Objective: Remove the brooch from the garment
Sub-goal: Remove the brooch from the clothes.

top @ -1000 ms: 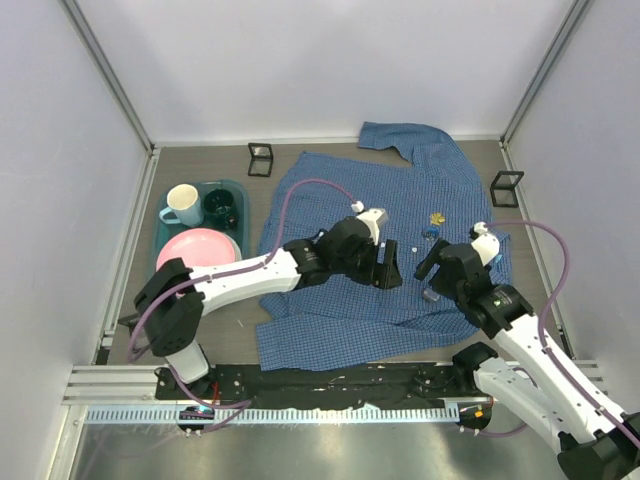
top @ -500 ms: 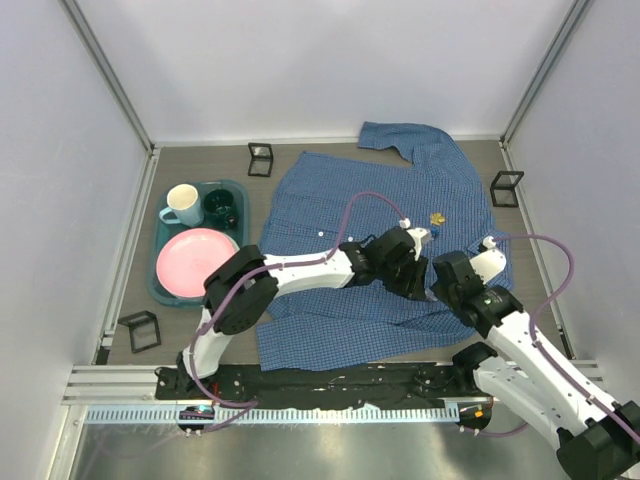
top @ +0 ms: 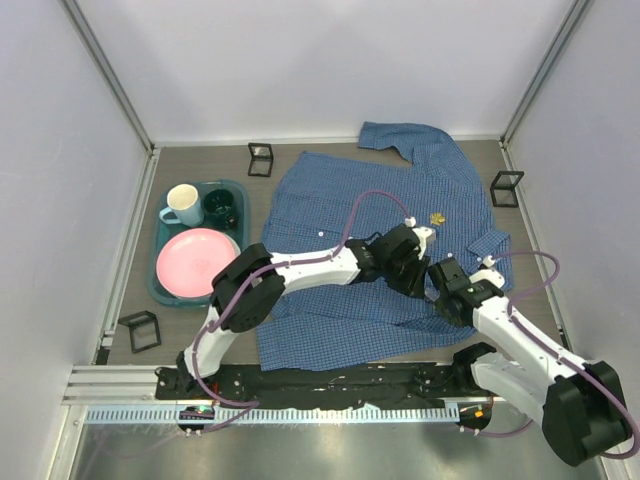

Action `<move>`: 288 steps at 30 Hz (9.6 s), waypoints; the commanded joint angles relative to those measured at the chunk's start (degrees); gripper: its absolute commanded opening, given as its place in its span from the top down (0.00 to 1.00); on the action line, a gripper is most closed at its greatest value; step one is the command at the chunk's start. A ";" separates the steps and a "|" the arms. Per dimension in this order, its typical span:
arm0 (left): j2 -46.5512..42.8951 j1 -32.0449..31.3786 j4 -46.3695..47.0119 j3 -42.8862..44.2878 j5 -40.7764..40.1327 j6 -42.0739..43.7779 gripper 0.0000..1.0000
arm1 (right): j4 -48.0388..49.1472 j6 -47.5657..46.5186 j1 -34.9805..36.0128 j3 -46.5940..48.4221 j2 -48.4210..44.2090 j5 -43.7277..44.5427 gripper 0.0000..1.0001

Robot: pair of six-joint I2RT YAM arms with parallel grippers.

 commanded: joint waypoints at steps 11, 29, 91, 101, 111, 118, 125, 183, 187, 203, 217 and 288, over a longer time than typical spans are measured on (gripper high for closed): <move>7.00 0.07 2.09 8.80 -2.62 5.58 0.75 | -1.24 3.47 -3.24 0.61 -0.40 -0.28 0.92; 9.12 0.07 5.79 8.19 -4.38 3.65 0.79 | 12.03 -9.37 -3.23 -1.15 -5.17 1.56 0.90; -4.51 0.07 15.19 -8.07 -5.53 0.22 0.43 | 25.48 -15.52 -3.23 -5.19 -6.92 -11.62 0.97; 0.50 0.07 16.70 -5.97 -4.82 -1.19 0.52 | 24.16 -12.18 -3.23 -4.31 -5.60 -10.83 0.97; 2.61 0.07 16.34 -4.65 -5.96 -1.18 0.55 | 23.37 -11.48 -3.23 -4.05 -6.48 -11.09 0.96; 2.88 0.07 15.90 -4.73 -7.19 -1.01 0.60 | 22.93 -11.39 -3.23 -3.70 -6.31 -10.48 0.96; 2.53 0.07 15.55 -5.52 -7.37 -0.48 0.76 | 21.44 -14.90 -3.23 -3.26 -4.20 -7.58 0.93; 5.43 2.89 19.32 -7.11 1.60 -4.88 1.00 | 29.96 -19.56 -3.23 -6.60 -0.95 -11.71 0.88; 5.51 2.89 19.76 -7.11 2.21 -4.79 1.00 | 31.10 -19.74 -3.23 -7.04 -0.16 -11.88 0.88; 7.44 2.97 15.91 -3.07 2.83 -2.33 1.00 | 32.25 -18.51 -3.23 -9.06 3.36 -18.21 0.90; 8.33 2.97 13.00 0.28 3.97 -1.71 1.00 | 30.85 -20.88 -1.65 -6.43 5.57 -16.73 0.93; 7.62 2.97 15.98 -3.15 5.02 -3.20 1.00 | 29.97 -17.45 -1.65 -7.04 0.82 -11.63 0.85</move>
